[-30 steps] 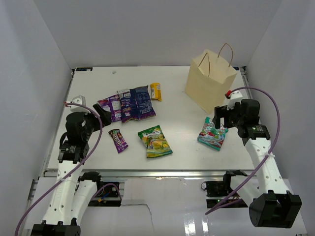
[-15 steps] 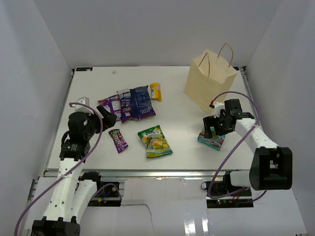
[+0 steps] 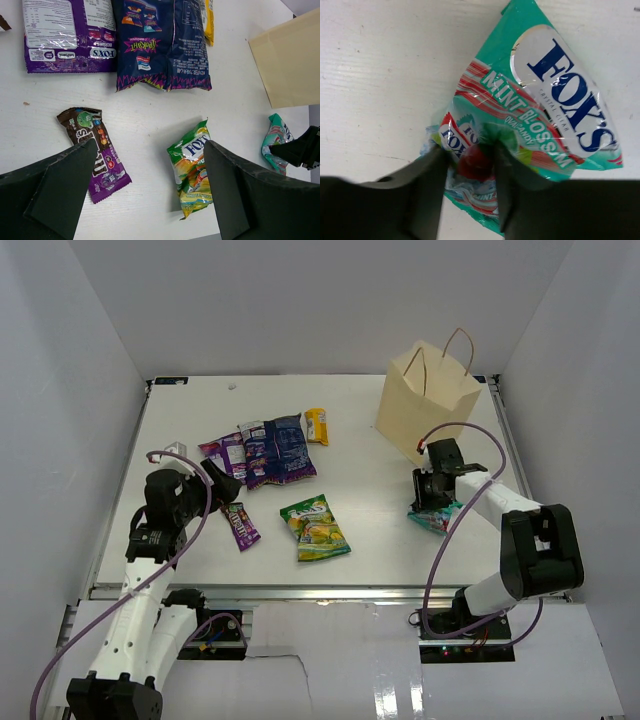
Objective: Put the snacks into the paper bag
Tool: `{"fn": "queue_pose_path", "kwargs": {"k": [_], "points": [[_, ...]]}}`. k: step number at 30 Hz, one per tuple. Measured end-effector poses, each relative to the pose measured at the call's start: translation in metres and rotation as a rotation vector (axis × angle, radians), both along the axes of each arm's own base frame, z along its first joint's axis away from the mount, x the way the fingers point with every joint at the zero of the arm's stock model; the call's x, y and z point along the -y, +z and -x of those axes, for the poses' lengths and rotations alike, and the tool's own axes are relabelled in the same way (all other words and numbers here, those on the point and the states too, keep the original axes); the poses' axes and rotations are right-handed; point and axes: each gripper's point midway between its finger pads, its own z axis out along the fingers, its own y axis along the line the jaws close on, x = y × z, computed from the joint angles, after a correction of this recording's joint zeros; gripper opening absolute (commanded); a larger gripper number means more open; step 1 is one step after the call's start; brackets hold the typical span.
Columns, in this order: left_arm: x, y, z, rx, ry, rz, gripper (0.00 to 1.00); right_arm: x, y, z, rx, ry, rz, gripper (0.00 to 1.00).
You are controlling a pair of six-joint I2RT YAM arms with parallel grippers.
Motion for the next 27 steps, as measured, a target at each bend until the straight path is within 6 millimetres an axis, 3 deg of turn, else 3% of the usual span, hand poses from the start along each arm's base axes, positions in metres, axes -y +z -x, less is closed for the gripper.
{"fn": "queue_pose_path", "kwargs": {"k": [2, 8, 11, 13, 19, 23, 27], "points": [[0.000, 0.000, 0.000, 0.001, 0.000, 0.000, 0.98, -0.001, 0.004, -0.003, 0.019, 0.009, -0.004, 0.08], [0.002, -0.004, 0.000, -0.009, -0.008, 0.007, 0.98, -0.015, 0.014, 0.005, 0.034, 0.128, -0.046, 0.08], [0.006, -0.005, -0.002, -0.014, -0.027, 0.019, 0.98, -0.034, 0.037, 0.022, 0.063, 0.311, -0.137, 0.08], [0.009, -0.006, -0.004, -0.018, -0.041, 0.029, 0.98, -0.052, 0.068, 0.035, 0.158, 0.491, -0.218, 0.08], [0.020, -0.008, -0.011, -0.029, -0.086, 0.069, 0.98, -0.098, 0.195, 0.068, 0.540, 0.983, -0.387, 0.08], [0.025, -0.009, -0.012, -0.035, -0.107, 0.092, 0.98, -0.112, 0.285, 0.048, 0.756, 1.076, -0.376, 0.08], [0.027, -0.005, -0.012, -0.024, -0.120, 0.101, 0.98, -0.109, 0.386, 0.003, 1.023, 1.017, -0.283, 0.08]]}}
